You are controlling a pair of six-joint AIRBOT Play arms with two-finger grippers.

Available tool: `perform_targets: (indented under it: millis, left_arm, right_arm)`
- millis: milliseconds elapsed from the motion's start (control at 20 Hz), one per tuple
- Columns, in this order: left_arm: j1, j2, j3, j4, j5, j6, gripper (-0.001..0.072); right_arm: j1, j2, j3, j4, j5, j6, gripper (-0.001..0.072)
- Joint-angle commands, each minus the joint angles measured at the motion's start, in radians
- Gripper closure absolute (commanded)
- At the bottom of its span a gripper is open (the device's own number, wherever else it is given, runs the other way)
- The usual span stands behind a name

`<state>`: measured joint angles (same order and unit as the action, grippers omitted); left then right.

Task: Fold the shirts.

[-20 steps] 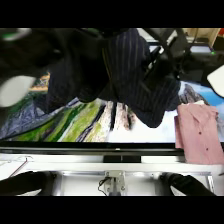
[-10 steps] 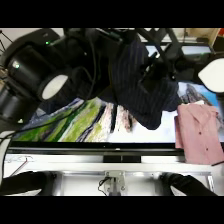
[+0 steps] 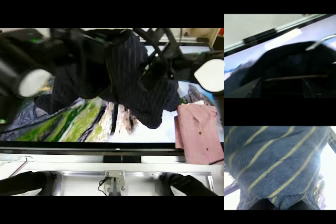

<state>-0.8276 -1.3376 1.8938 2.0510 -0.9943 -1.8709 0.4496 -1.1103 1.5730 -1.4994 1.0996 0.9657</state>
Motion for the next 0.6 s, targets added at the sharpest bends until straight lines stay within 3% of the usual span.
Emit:
perform_targets:
  millis: [0,100,200,350,550]
  left_arm:
    - [0.021,0.039,0.0,0.005,-0.123,-0.001,0.0112]
    - [0.021,0.037,-0.003,-0.078,-0.066,-0.001,0.0112]
    - [0.014,0.029,-0.026,-0.175,0.074,-0.001,0.0112]
    - [-0.004,0.013,-0.079,-0.202,0.287,-0.05,0.0112]
    - [-0.014,-0.006,-0.159,-0.22,0.464,-0.106,0.0112]
  right_arm:
    - [0.0,0.0,0.0,-0.005,0.0,0.023,0.0631]
    - [0.0,-0.002,0.0,0.006,0.0,0.026,0.0631]
    - [0.0,-0.005,0.0,0.011,0.0,0.029,0.0631]
    - [0.0,-0.009,0.0,0.01,0.0,0.04,0.0631]
    - [0.0,-0.009,0.0,0.01,0.0,0.04,0.0631]
